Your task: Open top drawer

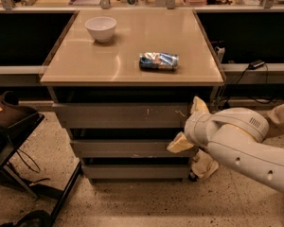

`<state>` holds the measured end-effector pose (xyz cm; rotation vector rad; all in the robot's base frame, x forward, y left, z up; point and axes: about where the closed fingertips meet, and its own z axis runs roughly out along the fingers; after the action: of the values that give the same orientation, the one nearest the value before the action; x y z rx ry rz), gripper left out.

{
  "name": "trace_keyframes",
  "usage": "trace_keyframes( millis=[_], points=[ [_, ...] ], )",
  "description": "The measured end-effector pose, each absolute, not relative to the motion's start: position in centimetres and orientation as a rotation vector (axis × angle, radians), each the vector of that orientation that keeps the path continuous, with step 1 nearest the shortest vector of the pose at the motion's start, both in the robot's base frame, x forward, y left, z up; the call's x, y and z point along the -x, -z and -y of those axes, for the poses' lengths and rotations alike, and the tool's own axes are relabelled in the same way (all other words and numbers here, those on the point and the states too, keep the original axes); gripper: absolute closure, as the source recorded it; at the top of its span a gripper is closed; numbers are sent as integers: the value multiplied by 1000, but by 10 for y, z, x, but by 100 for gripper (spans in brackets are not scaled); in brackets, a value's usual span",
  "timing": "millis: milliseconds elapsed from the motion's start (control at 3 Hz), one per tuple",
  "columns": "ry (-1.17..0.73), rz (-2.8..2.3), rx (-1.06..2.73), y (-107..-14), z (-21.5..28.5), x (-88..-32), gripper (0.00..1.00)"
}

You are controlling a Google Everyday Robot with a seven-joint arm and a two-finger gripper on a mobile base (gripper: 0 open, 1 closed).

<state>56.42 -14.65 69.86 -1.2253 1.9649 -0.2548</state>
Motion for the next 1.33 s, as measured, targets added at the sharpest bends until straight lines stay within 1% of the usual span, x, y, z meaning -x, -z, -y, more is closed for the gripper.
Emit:
trace_keyframes(
  millis=[333, 667, 1333],
  points=[
    [220, -1991, 1226, -674, 153, -580, 0],
    [212, -1941, 1252, -656, 152, -631, 0],
    [200, -1928, 1248, -650, 149, -647, 0]
  ],
)
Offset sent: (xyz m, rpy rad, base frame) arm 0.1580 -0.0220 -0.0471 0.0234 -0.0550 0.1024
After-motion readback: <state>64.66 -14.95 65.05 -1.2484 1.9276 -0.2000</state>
